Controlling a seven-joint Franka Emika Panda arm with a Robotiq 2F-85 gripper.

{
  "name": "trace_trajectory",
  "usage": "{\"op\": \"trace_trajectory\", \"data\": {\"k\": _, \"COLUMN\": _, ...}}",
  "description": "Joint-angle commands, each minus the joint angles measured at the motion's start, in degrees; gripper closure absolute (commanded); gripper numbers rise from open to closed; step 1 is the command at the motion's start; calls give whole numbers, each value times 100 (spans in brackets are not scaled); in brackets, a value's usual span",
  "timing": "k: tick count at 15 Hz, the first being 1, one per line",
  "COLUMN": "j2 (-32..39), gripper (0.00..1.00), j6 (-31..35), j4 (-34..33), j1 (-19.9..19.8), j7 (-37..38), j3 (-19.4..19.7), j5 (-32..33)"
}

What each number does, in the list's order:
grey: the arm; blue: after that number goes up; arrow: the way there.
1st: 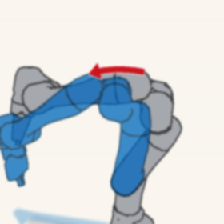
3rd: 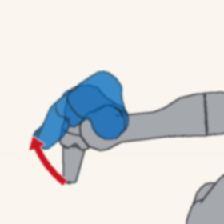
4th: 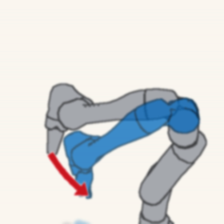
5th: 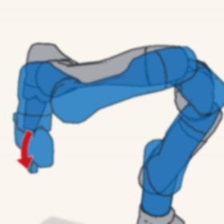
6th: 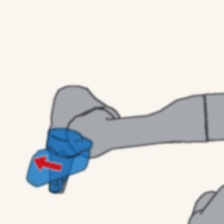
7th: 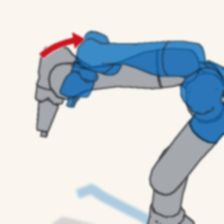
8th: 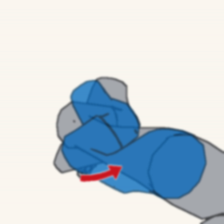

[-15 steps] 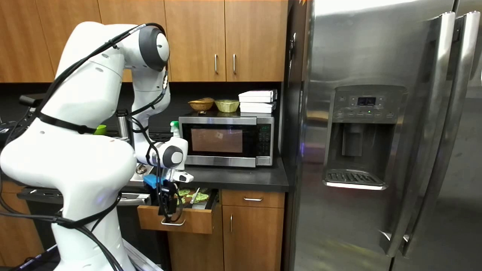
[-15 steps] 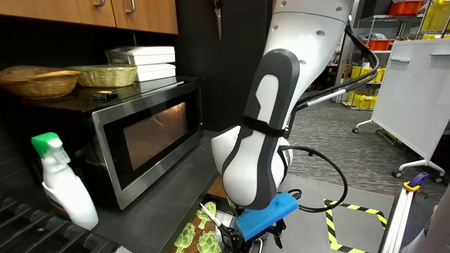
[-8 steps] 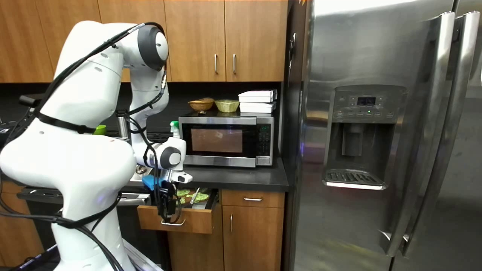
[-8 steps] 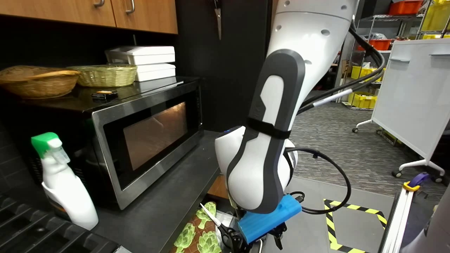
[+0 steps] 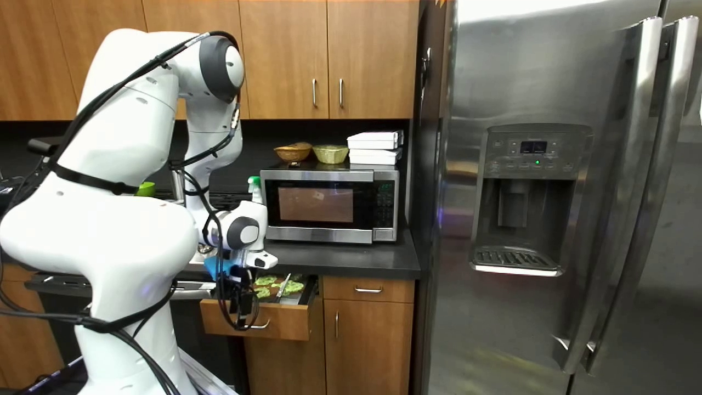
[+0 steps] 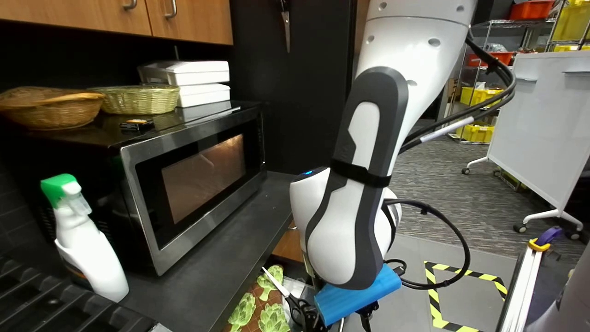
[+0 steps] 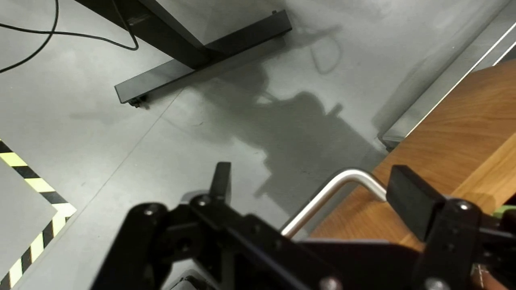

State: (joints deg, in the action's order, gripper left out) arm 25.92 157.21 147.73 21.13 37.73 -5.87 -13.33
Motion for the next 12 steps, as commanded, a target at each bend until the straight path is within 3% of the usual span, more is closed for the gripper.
{"op": "trace_trajectory", "data": {"k": 1, "j2": 340, "gripper": 0, "j6": 498, "j4": -692, "j1": 121, "j7": 382, "j3": -262, "j5": -278}}
{"op": "trace_trajectory", "data": {"k": 12, "j2": 471, "gripper": 0, "j6": 446, "j4": -895, "j1": 241, "j7": 1122, "j3": -185, "j5": -162}}
